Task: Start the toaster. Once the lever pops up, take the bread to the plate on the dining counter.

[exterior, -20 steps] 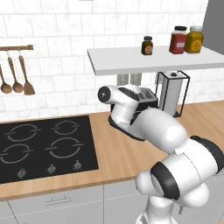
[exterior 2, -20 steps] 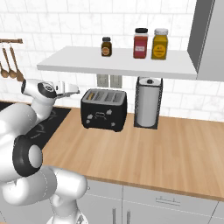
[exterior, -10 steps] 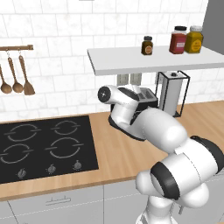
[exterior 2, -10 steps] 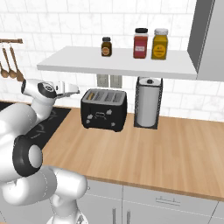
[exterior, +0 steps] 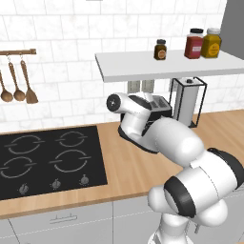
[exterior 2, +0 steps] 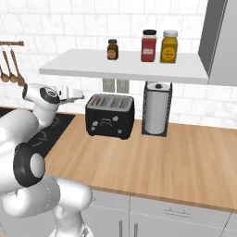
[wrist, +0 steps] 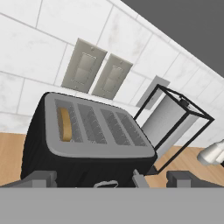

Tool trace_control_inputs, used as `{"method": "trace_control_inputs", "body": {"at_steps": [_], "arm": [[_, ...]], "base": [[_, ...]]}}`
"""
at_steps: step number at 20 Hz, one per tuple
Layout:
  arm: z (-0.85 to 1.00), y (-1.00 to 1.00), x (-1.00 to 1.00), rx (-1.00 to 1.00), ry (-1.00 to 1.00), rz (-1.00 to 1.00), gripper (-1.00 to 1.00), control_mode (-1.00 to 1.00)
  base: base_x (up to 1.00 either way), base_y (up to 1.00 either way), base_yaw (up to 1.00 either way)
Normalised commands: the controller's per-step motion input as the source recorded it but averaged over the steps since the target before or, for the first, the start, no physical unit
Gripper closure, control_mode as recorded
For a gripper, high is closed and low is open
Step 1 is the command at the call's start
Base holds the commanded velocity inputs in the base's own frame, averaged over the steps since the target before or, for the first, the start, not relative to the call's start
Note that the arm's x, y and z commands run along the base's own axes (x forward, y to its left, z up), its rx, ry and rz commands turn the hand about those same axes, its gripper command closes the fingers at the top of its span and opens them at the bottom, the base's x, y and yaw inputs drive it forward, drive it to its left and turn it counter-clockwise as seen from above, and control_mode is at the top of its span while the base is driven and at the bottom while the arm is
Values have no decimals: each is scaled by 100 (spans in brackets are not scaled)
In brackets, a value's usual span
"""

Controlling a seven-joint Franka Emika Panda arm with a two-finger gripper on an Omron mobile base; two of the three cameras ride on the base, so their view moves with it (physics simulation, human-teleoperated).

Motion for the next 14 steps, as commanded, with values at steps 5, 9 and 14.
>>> {"method": "trace_control_inputs", "body": {"at_steps": [5, 9, 14], "arm": [[0, 0, 0, 0, 0, 0, -100, -100], [0, 0, 0, 0, 0, 0, -100, -100], [0, 0, 0, 0, 0, 0, -100, -100]], "base": [[0, 0, 0], [0, 0, 0], [0, 0, 0]]}}
